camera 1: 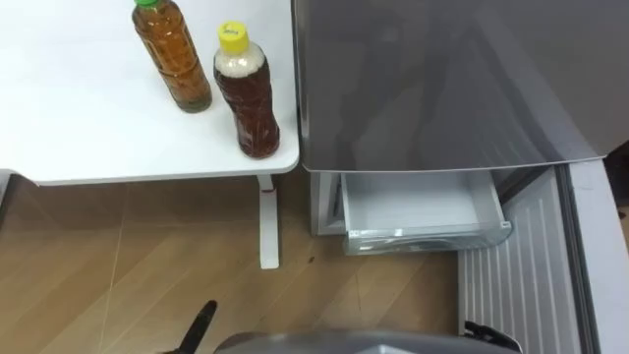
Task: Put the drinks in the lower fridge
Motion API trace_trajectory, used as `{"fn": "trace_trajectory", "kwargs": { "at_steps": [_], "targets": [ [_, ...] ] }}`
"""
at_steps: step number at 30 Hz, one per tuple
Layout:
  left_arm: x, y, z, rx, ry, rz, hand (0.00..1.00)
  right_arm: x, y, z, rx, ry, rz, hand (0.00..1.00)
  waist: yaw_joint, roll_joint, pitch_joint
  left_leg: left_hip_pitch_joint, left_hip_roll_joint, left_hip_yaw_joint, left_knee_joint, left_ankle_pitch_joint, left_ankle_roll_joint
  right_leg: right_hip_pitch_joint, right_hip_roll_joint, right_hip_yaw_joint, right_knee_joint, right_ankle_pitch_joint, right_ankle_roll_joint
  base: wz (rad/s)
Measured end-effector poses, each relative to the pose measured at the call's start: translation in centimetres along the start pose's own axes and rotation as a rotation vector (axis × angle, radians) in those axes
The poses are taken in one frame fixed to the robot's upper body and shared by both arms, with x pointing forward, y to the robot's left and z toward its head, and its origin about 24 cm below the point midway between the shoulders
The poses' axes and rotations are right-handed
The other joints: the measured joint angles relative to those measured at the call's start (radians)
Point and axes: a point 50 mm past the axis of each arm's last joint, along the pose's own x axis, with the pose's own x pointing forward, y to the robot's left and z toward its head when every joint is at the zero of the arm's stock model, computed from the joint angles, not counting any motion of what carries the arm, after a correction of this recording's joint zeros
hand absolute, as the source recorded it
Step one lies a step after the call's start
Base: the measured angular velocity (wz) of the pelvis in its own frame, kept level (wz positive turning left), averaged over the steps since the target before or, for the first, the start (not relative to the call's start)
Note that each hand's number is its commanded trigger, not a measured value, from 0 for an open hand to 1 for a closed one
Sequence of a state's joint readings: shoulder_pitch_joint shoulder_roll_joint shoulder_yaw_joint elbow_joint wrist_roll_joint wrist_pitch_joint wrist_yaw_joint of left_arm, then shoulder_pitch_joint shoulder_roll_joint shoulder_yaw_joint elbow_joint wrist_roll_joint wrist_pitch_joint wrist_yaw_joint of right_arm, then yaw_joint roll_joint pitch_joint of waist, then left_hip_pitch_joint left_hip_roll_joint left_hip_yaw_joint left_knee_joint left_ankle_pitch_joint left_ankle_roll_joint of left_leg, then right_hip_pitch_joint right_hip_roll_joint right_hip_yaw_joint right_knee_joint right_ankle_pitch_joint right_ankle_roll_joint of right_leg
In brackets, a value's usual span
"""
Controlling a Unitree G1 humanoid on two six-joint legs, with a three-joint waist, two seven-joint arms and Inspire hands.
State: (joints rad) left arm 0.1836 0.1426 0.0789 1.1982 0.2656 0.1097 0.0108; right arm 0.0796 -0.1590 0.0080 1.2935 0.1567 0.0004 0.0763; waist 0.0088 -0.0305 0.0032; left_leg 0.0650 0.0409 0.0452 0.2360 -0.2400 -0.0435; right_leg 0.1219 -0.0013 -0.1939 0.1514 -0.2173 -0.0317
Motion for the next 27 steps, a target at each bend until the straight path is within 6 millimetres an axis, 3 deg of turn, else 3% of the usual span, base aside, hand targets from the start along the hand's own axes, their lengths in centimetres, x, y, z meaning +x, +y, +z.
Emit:
{"fn": "trace_trajectory", "kwargs": {
  "at_steps": [4,8,13,16,17,20,21,22,27],
  "targets": [
    [0.0,-0.1,-0.4,-0.019,0.012,-0.002,0.00,0.0,0.0,0.0,0.008,0.000,-0.001,0.00,0.002,0.002,-0.0002,0.000,0.000,0.000,0.000,0.000,0.000,0.001,0.001,-0.002,-0.001,0.000,0.000,0.00],
    [0.0,0.0,-0.7,-0.039,0.022,0.001,0.00,0.0,0.1,0.0,0.009,0.000,0.001,0.00,0.002,-0.006,0.0053,-0.001,0.000,-0.002,0.001,0.000,0.000,0.005,0.001,-0.008,-0.004,0.000,0.000,0.03],
    [0.0,0.1,-0.5,-0.052,0.012,0.018,0.00,0.0,0.1,0.0,0.016,-0.003,0.003,0.00,0.002,-0.002,0.0016,-0.001,0.000,-0.002,0.001,0.000,0.000,0.010,0.002,-0.010,-0.011,0.000,0.000,0.01],
    [0.0,0.5,-0.1,-0.120,-0.004,0.048,0.00,0.0,0.2,0.1,0.017,-0.010,0.003,0.00,0.002,0.001,-0.0001,0.000,0.000,-0.003,0.000,0.000,0.000,0.012,0.002,-0.011,-0.012,0.000,0.000,0.00],
    [0.0,0.6,0.0,-0.150,-0.015,0.059,0.00,0.0,0.2,0.1,0.017,-0.013,0.004,0.00,0.001,-0.003,0.0039,0.001,-0.001,-0.003,0.000,0.000,0.000,0.016,0.002,-0.012,-0.013,0.000,0.000,0.00],
    [0.0,0.8,0.2,-0.229,-0.033,0.086,0.00,0.0,0.2,0.1,0.013,-0.013,0.003,0.00,0.000,0.005,0.0000,0.002,-0.002,-0.005,0.001,0.000,0.000,0.019,0.001,-0.013,-0.017,0.000,0.000,0.00],
    [0.0,0.9,0.3,-0.261,-0.039,0.102,0.00,0.0,0.2,0.1,0.013,-0.014,0.003,0.00,-0.001,-0.003,0.0050,0.000,-0.002,-0.006,0.000,0.000,0.000,0.015,0.001,-0.014,-0.017,0.000,0.000,0.00],
    [-0.1,1.0,0.4,-0.298,-0.043,0.118,0.00,0.0,0.2,0.1,0.014,-0.014,0.001,0.00,0.000,0.006,0.0017,-0.001,-0.002,-0.005,0.000,0.000,0.000,0.014,0.001,-0.014,-0.017,0.000,0.000,0.00],
    [-0.1,1.6,0.2,-0.469,-0.037,0.189,0.00,0.0,0.1,-0.1,0.025,-0.009,-0.007,0.00,0.000,0.006,0.0015,0.000,-0.002,-0.003,-0.003,0.000,0.000,0.014,0.001,-0.013,-0.018,0.000,0.000,0.00]
  ]
}}
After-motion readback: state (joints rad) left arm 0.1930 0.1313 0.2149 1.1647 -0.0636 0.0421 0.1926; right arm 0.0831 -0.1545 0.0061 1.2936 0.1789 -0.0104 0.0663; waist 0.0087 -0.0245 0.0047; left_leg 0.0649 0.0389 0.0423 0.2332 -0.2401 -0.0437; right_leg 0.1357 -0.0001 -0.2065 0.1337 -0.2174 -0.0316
